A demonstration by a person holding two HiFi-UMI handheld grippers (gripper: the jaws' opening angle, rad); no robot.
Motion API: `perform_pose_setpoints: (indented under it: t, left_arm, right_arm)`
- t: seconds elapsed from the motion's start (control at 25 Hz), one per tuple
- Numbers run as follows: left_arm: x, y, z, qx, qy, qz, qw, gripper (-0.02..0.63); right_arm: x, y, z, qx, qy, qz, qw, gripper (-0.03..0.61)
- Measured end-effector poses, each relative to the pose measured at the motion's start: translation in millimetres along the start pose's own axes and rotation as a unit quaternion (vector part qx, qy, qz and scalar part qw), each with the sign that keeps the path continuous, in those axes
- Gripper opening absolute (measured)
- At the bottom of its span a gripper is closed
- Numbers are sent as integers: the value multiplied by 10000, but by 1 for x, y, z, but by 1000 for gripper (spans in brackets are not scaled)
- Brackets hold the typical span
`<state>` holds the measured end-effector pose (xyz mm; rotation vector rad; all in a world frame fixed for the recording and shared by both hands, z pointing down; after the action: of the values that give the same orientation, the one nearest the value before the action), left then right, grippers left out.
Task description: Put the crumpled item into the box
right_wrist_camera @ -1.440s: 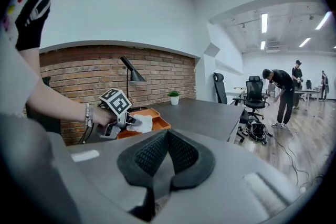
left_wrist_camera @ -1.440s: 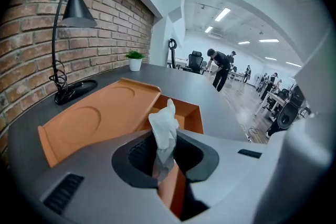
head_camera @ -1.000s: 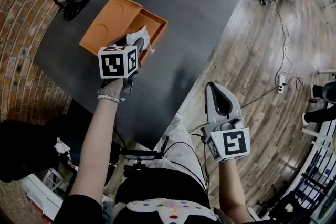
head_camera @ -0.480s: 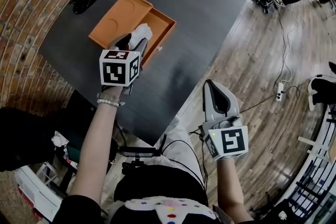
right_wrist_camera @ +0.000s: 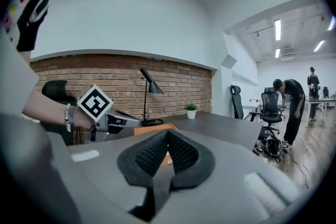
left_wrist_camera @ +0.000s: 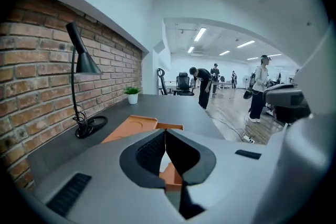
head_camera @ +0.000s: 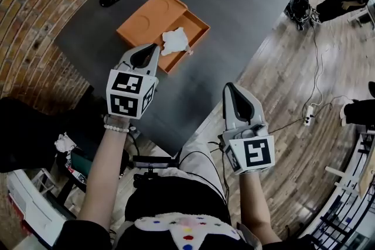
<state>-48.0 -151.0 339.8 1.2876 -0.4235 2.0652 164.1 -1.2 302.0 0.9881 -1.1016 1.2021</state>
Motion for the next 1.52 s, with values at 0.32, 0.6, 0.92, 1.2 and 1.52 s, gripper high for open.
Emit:
perform_pose_setpoints:
  t: [0.32, 0.6, 0.92, 1.2, 1.52]
  left_arm:
    - [-21, -17, -81, -29, -588, 287, 9979, 6]
    - [-31, -38, -133, -146, -946, 470, 9943, 6]
    - [-30, -54, -165, -139, -1032, 693, 9921, 6]
    - [-21, -54, -174, -81, -1018, 648, 9927, 6]
    - [-15, -52, -173, -98, -906, 652, 9937, 6]
  right_arm:
    - [-23, 30, -7, -206, -249, -123, 9994, 9]
    - [-39, 45, -12, -367, -370, -186, 9985, 9]
    - [-46, 59, -12, -586, -395, -225, 9972, 9]
    - [-47, 65, -10, -680, -373, -299, 9965, 9]
    - [-45, 70, -8, -734, -331, -334, 9962, 9]
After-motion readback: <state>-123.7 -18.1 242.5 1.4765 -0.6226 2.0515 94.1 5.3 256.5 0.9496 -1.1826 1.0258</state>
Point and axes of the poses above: the fingertips, and each gripper's own axes: z forward along the fingers, y to its left, x out of its underside, the point moved 7 cm from there along -z, backward along the fingers, and after that the axes turned 10 degrees about x, right-handed, at the moved point
